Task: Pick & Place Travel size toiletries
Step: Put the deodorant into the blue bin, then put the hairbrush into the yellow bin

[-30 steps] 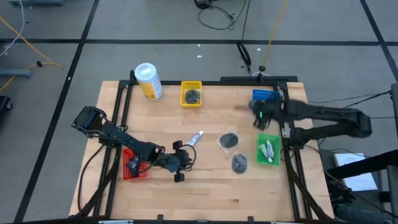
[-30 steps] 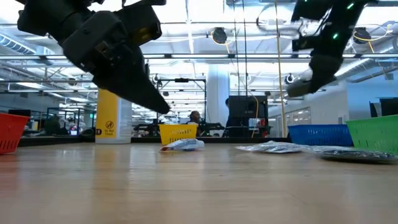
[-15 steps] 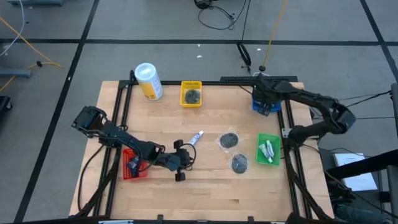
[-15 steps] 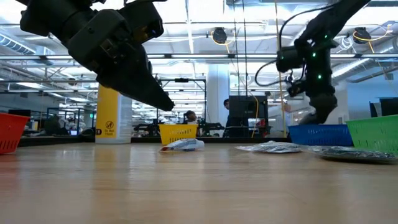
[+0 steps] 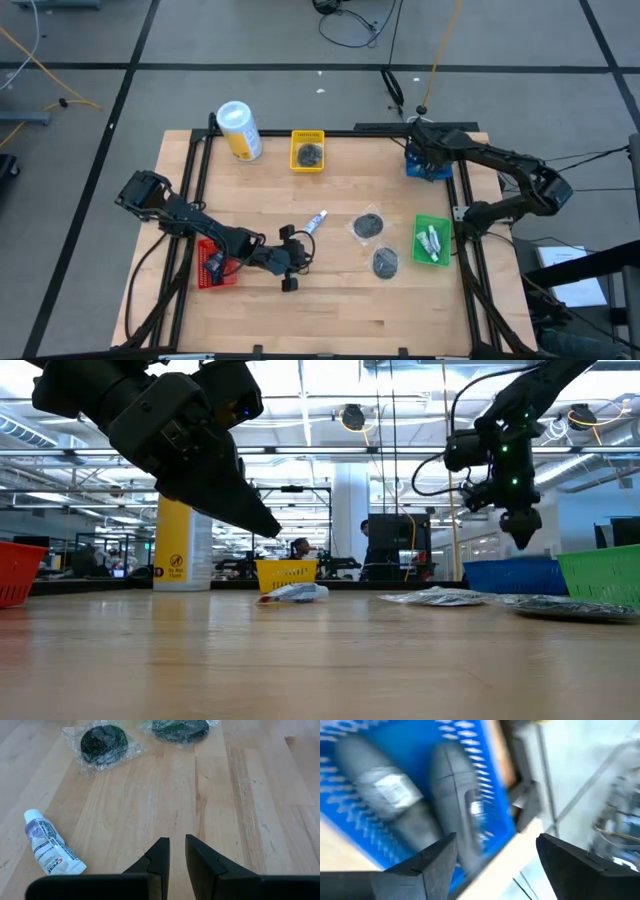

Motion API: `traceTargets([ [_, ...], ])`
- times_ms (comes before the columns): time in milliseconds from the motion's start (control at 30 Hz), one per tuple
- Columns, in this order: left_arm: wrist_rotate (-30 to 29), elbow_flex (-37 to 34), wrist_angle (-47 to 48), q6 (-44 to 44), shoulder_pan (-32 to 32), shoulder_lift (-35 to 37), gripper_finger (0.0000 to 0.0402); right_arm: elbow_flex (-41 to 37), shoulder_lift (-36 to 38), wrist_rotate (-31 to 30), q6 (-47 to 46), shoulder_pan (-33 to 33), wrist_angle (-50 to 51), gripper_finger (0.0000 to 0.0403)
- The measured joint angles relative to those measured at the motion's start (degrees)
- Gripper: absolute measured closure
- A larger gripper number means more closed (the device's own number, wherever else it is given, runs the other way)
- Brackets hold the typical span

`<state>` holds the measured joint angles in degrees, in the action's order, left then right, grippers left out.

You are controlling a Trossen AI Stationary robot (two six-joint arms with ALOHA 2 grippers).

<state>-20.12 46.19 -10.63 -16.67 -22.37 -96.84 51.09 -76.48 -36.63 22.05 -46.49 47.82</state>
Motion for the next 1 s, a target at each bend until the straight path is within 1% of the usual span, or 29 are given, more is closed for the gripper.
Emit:
traceTargets([
  [100, 0.02, 0.0, -0.02, 0.0, 0.02, 0.0, 0.0341, 0.02, 2.24, -1.53, -2.45, 0.79, -0.44, 0.0133],
  [233, 0.02, 0.0, -0.13, 0.0, 0.0, 0.0, 0.0341, 0.02, 6.57, -0.33, -8.26, 3.82, -1.38, 0.014],
  [300, 0.0, 0.0, -0.13, 0.0, 0.02, 0.0, 0.0341, 0.02, 9.16, 2.93, -10.67, 6.59, -1.58, 0.0146],
  [400, -1.29, 0.0, -0.13, 0.0, 0.01, 0.0, 0.0341, 0.02, 12.58, 14.16, -12.85, 12.55, -3.19, 0.0153],
  [467, -2.48, 0.0, -0.13, -0.22, 0.02, 0.0, 0.0341, 0.02, 14.42, 21.62, -13.93, 18.33, -5.63, 0.0157],
  [500, -3.03, 0.0, -0.13, -0.38, 0.03, 0.0, 0.0341, 0.02, 15.0, 24.03, -14.69, 21.69, -7.08, 0.016],
  [533, -3.77, 0.0, -0.13, -0.46, 0.13, 0.0, 0.0341, 0.02, 15.29, 24.93, -15.7, 25.32, -8.56, 0.0162],
  [600, -4.82, 0.0, -0.25, -0.46, 0.28, 0.0, 0.0341, -0.34, 15.33, 24.85, -17.35, 33.74, -12.21, 0.0168],
  [667, -5.42, -0.02, -0.98, -0.34, 0.41, -0.03, 0.0341, -2.46, 15.06, 24.66, -17.93, 41.88, -18.3, 0.0173],
  [733, -5.45, -0.02, -3.05, 0.15, 0.61, -0.57, 0.0341, -6.12, 14.01, 24.43, -17.94, 50.44, -27.02, 0.0179],
  [833, -4.88, -0.02, -7.72, 1.72, 0.61, -2.69, 0.0341, -12.39, 11.7, 20.35, -18.88, 62.09, -40.34, 0.0187],
  [900, -3.6, -0.04, -11.1, 3.42, 0.61, -4.75, 0.0341, -15.71, 9.6, 16.34, -20.13, 68.8, -47.18, 0.0192],
  [933, -2.81, -0.03, -13.57, 4.44, 0.61, -5.89, 0.0341, -16.95, 8.57, 15.53, -20.87, 71.36, -49.6, 0.0194],
  [1000, -1.76, -0.02, -17.72, 6.49, 0.68, -8.08, 0.0341, -18.61, 6.41, 17.24, -22.4, 75.33, -53.35, 0.0197],
])
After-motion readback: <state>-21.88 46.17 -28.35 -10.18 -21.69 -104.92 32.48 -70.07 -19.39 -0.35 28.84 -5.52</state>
